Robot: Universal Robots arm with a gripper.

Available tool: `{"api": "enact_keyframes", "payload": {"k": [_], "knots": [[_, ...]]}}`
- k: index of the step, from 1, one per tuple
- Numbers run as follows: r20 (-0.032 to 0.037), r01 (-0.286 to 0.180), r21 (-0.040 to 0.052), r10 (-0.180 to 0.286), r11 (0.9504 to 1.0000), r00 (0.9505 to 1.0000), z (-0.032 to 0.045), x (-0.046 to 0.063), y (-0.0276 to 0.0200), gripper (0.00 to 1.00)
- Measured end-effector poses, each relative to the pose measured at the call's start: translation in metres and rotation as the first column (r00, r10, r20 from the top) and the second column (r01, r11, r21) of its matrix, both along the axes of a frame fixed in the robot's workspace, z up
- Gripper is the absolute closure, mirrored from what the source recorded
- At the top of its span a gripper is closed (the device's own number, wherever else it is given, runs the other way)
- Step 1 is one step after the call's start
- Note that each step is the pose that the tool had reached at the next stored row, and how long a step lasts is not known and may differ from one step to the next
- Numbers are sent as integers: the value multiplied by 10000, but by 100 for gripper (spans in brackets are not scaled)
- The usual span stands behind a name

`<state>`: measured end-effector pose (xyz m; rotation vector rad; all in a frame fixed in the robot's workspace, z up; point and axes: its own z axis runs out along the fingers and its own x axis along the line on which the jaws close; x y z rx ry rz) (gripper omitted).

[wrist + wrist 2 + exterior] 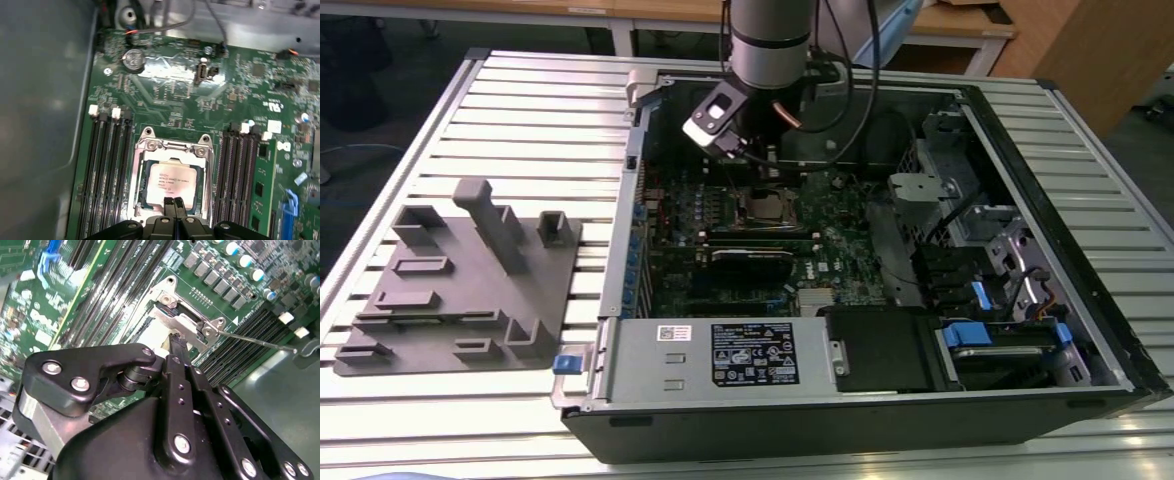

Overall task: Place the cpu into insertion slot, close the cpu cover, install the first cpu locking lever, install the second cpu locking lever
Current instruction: 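Close the cpu cover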

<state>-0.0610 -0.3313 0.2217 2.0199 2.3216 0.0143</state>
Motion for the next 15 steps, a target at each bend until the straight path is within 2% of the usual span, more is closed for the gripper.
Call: {"api": "enact_keyframes", "payload": {"k": [4,8,12,15], "knots": [[0,-724,0,724,9974,9974,-3,0,0,89],[0,-1449,0,1449,9894,9894,-7,0,0,89],[-1,-2157,-2,2157,9765,9765,-12,0,0,89],[-1,-2696,-5,2696,9630,9630,-16,0,0,89]]}}
